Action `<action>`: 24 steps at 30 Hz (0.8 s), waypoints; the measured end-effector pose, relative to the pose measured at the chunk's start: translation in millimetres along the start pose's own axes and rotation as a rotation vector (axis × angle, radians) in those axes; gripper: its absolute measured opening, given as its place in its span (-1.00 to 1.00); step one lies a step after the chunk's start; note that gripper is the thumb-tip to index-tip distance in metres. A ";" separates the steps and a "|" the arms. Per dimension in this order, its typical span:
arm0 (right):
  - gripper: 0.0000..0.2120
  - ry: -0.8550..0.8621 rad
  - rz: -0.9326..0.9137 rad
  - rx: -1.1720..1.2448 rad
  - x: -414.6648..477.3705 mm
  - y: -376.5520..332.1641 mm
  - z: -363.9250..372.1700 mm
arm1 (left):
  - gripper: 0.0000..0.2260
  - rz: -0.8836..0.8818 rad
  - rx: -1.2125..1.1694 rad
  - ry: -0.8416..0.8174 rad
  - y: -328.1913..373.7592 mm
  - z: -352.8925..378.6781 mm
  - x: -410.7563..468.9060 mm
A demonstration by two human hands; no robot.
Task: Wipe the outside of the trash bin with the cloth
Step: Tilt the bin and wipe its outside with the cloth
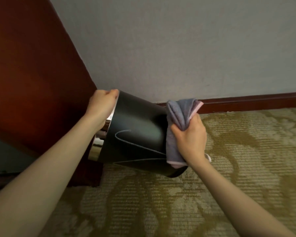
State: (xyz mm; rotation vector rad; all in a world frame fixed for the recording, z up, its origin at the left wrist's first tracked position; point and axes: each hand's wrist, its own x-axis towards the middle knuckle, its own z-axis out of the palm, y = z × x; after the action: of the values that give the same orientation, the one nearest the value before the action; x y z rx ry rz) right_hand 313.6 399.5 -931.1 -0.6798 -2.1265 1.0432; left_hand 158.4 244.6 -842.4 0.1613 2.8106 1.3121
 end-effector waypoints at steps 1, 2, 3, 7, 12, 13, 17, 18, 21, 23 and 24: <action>-0.62 0.008 0.017 -0.010 4.2 4.7 -1.0 | -0.72 -0.016 -0.030 -0.015 -2.6 -2.2 1.9; -0.63 0.011 0.037 -0.018 8.8 8.8 -1.8 | -0.69 -0.037 -0.069 -0.051 -4.7 -4.1 3.7; -0.63 0.012 0.060 -0.028 13.6 12.7 -2.3 | -0.63 -0.055 -0.103 -0.094 -6.4 -6.1 4.5; -0.60 0.037 0.167 -0.108 34.2 25.1 -3.6 | -0.71 0.174 0.106 -0.170 -17.5 -18.9 -14.9; -0.56 0.046 0.247 -0.155 50.7 35.1 -6.6 | -0.81 0.470 -0.018 -0.202 -62.9 -12.6 -80.6; -0.56 0.045 0.256 -0.158 52.2 36.2 -7.0 | -0.82 0.485 -0.040 -0.186 -72.0 -8.4 -89.0; -0.62 0.028 0.264 -0.155 56.2 36.7 -6.7 | -0.80 0.540 -0.035 -0.064 -86.6 0.1 -91.0; -0.63 0.018 0.261 -0.152 56.9 36.1 -6.5 | -0.80 0.567 -0.013 -0.040 -86.4 0.8 -88.7; -0.68 -0.033 0.249 -0.120 61.7 36.0 -7.5 | -0.81 0.616 0.014 -0.002 -85.8 2.8 -83.1; -0.73 -0.077 0.238 -0.107 67.3 37.6 -9.4 | -0.78 0.625 0.010 -0.001 -82.1 3.2 -82.3; -0.74 -0.096 0.234 -0.111 70.5 38.3 -10.6 | -0.73 0.625 0.015 -0.001 -78.7 3.1 -82.4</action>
State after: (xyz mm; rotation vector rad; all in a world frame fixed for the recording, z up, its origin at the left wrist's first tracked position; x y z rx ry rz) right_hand 282.3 474.0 -934.3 -0.9691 -2.2400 1.1054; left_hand 234.3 187.8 -905.6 1.1120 2.8746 1.3578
